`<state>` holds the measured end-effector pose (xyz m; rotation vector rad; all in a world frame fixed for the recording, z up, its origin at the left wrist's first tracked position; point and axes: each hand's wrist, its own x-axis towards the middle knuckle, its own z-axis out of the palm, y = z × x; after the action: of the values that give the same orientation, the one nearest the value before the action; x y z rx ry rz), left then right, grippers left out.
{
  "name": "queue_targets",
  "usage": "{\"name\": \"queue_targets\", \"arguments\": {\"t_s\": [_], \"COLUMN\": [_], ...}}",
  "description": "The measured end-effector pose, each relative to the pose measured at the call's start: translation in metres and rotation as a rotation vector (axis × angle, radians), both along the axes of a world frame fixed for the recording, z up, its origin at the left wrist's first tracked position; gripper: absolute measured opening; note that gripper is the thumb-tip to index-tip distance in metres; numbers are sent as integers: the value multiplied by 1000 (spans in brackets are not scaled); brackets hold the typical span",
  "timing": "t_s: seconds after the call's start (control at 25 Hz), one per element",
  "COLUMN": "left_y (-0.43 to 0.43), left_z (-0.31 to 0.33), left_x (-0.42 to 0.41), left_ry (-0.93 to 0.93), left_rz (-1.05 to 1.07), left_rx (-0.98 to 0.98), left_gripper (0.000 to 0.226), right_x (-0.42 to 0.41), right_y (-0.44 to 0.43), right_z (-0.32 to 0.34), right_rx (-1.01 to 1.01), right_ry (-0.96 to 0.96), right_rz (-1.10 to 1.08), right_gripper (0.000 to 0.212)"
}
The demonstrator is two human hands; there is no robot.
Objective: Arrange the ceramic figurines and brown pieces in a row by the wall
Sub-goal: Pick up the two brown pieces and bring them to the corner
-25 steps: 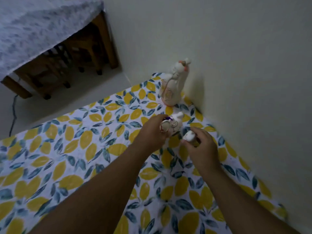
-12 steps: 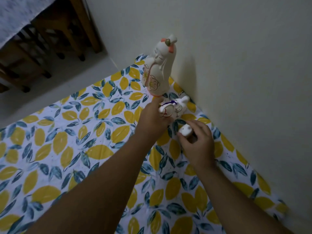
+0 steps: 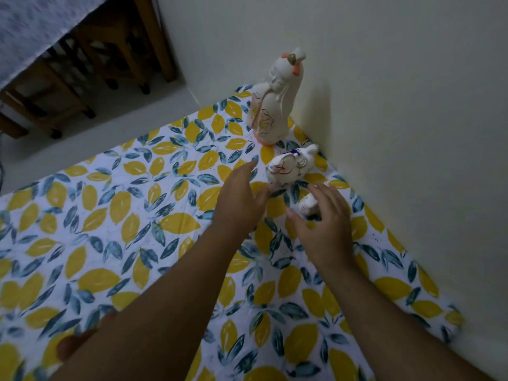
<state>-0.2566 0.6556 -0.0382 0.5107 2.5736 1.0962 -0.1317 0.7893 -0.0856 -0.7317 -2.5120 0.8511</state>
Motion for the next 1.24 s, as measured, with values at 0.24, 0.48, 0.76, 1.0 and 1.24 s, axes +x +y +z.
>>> {"name": "queue_targets", "arguments": {"t_s": [0.24,0.48,0.76,1.0,1.24], "left_y": [-145,-270,-327,-325,-249], "left_z": [30,35,-13,-24,-12], "left_x": [68,125,128,128,116], "left_ry": [111,112,-12,54,65], "left_rz": [121,249,272,344,167], "left_rx": [-140,-254,-235,-14,59], "left_gripper": [64,62,62,40,34], "right_x": [3,7,0,11,49], "right_y": [-107,-232,-299,-301,-217], "right_z": [38,48,29,22,32], "right_rx": [57,-10,-240,-399,-492], "right_ry": [-92,-337,-411,-291,-207], "right_rz": [353,678,752,595,279], "right_gripper": [49,59,64,47,40]}}
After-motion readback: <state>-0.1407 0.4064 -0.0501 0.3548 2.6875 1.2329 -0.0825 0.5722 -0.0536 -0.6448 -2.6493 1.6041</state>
